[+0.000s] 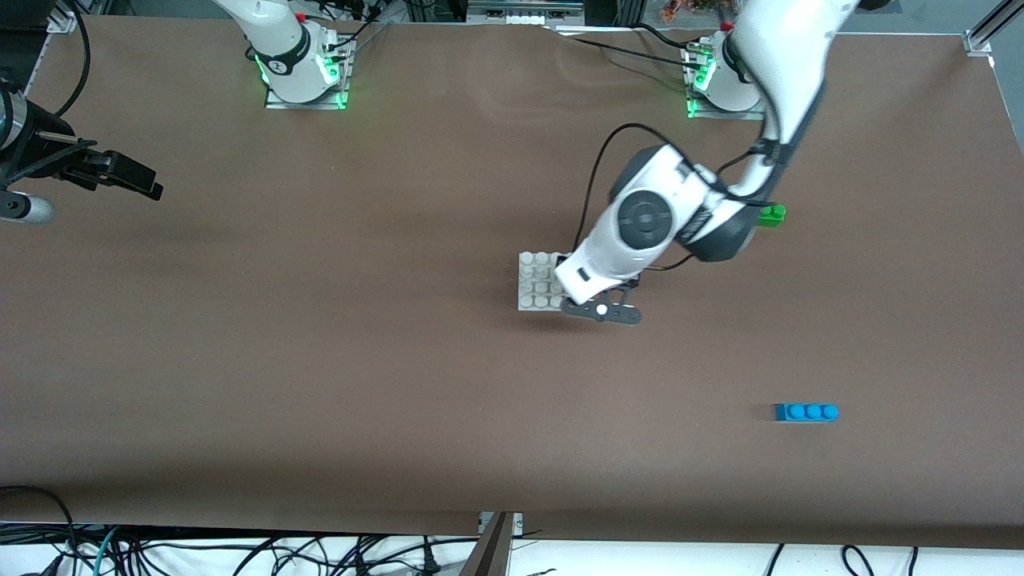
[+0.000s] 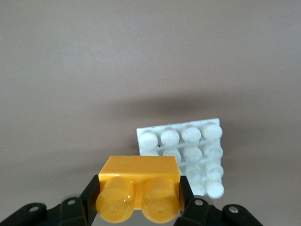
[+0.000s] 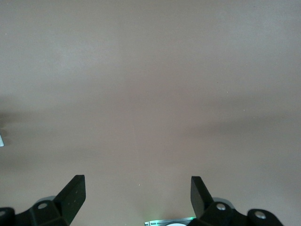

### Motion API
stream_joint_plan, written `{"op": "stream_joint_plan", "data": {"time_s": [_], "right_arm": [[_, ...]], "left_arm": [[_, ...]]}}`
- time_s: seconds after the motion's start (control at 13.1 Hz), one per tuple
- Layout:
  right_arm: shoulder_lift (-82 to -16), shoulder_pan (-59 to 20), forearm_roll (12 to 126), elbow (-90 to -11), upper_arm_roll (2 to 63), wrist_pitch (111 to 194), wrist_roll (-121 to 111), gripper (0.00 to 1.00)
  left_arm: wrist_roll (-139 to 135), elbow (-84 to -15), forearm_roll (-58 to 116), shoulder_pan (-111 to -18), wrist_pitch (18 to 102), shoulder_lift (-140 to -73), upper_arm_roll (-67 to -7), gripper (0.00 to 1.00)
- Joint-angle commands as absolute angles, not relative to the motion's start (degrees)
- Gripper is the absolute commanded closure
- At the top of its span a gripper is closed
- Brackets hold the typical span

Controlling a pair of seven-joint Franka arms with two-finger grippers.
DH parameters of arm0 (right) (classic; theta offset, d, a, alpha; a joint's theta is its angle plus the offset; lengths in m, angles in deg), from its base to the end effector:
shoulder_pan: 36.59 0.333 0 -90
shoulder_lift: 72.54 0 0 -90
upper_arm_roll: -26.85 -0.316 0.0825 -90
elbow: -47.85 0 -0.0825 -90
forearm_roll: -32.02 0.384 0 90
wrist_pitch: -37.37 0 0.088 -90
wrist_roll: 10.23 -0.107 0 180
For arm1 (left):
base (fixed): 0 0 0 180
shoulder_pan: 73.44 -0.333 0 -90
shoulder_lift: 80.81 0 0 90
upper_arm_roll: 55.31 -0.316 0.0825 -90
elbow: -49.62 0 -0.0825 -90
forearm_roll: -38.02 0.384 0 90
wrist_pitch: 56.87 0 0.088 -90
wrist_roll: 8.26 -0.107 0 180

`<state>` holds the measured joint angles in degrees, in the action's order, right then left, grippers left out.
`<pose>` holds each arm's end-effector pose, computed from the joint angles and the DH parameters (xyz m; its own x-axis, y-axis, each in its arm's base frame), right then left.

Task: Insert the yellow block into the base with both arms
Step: 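Carry the yellow brick with the left gripper over the base plate, then press the yellow brick down onto the base plate studs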

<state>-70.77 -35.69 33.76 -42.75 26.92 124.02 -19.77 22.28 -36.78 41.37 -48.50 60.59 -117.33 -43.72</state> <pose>0.5561 0.0115 0.5977 0.9833 -0.1497 -0.1033 -0.1518 -0.9883 -0.0134 0.5767 -0.3957 0.2904 0.9893 -0.1001 -0.1065 -0.0987 -0.9949 0.0188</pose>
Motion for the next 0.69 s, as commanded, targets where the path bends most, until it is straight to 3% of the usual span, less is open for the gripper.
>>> {"op": "stream_joint_plan", "data": {"time_s": [0.0,0.61], "right_arm": [[-71.6,-36.0,34.0,-43.1,26.7,124.3,-18.5,0.01],[-71.4,-36.0,34.5,-42.9,26.7,124.3,-18.5,0.01]], "left_arm": [[25.3,-33.4,40.9,-40.9,57.1,-118.8,-50.1,0.97],[27.4,-35.9,36.4,-37.5,61.4,-121.9,-50.0,0.95]]}}
